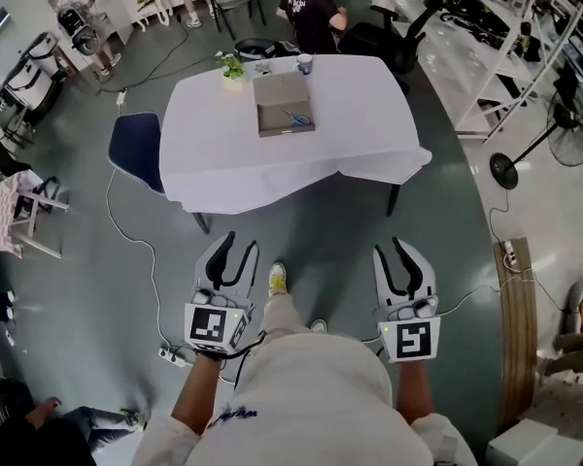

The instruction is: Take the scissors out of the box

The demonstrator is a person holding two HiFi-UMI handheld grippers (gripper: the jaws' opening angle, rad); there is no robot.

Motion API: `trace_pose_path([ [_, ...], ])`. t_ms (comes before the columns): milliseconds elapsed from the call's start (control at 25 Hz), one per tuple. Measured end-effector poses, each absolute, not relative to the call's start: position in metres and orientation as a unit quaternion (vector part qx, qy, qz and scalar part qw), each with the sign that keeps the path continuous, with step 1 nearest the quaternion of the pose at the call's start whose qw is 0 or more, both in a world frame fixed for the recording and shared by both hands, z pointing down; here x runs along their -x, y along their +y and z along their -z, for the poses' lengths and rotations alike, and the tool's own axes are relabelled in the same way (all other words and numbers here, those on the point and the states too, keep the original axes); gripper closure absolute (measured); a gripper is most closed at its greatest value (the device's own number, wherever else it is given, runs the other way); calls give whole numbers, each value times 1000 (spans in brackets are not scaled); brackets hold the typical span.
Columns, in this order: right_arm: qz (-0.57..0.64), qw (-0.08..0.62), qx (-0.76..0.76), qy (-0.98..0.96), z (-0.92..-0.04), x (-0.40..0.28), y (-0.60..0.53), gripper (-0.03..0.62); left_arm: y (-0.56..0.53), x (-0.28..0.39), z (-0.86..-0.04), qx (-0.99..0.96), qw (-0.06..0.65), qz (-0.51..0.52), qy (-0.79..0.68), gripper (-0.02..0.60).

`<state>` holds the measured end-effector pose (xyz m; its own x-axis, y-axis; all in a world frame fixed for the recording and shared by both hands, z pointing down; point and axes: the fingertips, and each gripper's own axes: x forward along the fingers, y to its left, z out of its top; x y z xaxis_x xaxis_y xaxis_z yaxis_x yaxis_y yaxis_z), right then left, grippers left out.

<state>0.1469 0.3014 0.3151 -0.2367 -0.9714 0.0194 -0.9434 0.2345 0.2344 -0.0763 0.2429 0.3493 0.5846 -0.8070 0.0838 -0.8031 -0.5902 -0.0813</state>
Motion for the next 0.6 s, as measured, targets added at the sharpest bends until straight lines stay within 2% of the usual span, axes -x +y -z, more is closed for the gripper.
trace_pose_path([
  [320,89,99,-614,-778,-318,-151,298,403,245,74,-346,894,14,45,446,327],
  [600,90,97,-612,-780,-320,-150,297,366,250,71,-342,900,9,28,434,242],
])
